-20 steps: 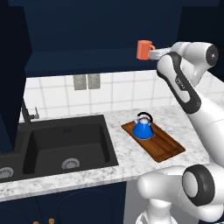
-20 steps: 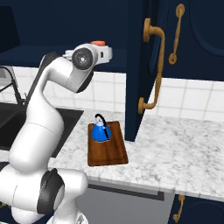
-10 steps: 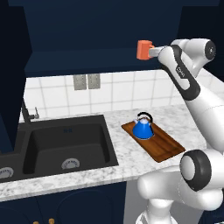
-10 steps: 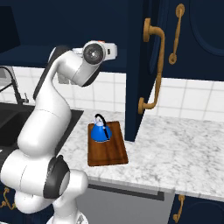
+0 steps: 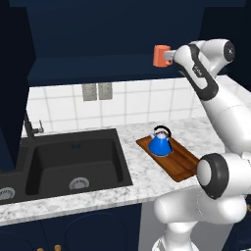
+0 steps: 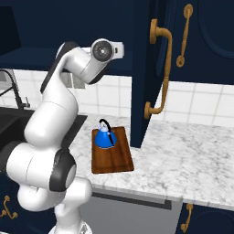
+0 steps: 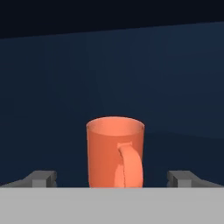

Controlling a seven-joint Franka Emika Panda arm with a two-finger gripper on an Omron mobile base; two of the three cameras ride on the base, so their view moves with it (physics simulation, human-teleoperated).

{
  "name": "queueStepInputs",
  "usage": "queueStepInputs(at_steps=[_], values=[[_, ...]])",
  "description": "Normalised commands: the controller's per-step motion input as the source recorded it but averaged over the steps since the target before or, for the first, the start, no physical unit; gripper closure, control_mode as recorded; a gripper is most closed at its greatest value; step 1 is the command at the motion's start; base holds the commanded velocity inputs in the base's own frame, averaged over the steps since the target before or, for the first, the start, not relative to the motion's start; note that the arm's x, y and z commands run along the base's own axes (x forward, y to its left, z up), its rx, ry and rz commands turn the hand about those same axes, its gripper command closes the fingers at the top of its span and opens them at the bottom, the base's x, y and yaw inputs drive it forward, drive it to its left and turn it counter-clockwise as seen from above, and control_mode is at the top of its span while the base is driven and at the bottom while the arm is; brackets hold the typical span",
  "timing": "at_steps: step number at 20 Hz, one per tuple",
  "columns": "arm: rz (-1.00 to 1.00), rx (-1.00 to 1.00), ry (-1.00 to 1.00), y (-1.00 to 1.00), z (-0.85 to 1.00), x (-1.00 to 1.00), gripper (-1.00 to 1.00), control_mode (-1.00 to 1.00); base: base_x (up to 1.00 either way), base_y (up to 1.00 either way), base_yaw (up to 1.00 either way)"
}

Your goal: Pick the kettle from the counter and place it on the tray. Then pick the mug from the cabinet and place it on the tray. Then close the cabinet doors.

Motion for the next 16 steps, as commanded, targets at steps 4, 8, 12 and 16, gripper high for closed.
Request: queueStepInputs(at_steps=[4,8,12,16], values=[[0.02,0.0,0.02,-0.01,-0.02,0.24,-1.0,-1.0,0.0,0.0,0.0],[0.02,0.0,0.02,0.0,-0.05,0.21,-1.0,-1.0,0.0,0.0,0.0],[0.04,0.0,0.0,0.0,-0.13,0.27,-1.0,-1.0,0.0,0.0,0.0],[0.05,0.0,0.0,0.0,-0.12,0.27,-1.0,-1.0,0.0,0.0,0.0]])
